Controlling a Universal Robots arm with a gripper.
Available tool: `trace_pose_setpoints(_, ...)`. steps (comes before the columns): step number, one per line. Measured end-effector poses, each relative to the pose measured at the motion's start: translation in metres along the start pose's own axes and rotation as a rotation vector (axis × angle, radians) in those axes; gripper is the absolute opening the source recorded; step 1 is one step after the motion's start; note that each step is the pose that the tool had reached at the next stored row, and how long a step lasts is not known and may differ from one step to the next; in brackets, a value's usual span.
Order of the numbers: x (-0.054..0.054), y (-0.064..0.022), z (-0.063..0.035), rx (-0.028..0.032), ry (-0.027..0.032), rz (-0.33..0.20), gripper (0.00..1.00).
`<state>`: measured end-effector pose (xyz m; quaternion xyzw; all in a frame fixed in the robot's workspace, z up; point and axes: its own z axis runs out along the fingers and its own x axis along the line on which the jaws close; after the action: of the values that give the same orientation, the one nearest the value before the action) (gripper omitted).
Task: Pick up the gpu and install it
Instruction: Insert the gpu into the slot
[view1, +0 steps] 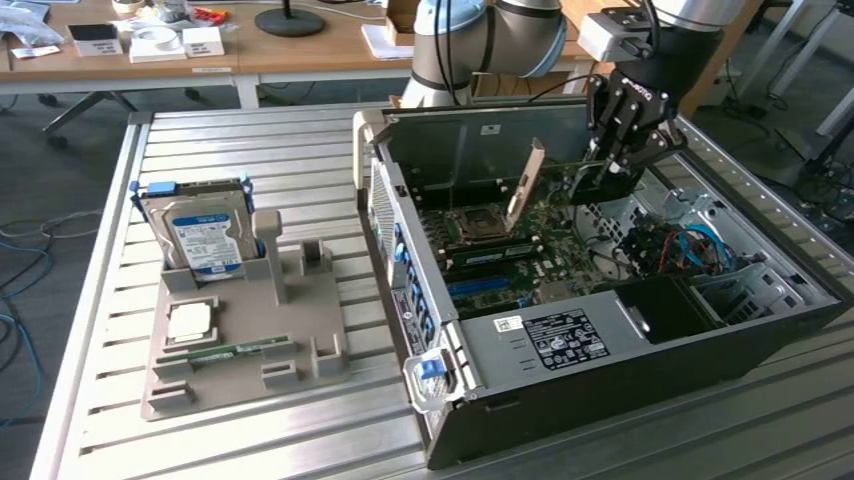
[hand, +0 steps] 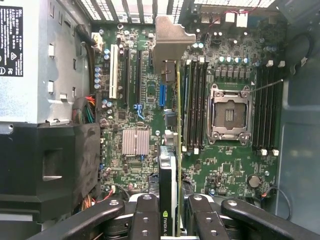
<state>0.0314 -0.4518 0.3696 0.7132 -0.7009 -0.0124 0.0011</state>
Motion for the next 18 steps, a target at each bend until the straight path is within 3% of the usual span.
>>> trace_pose_setpoints(14,-0.0001,0.0051,0.0006,0.0000,0.0003,0.000,0.27)
trace_pose_setpoints(18,-0.0001,0.0072,0.0049,0.0000,0.0003,0.000,0.27)
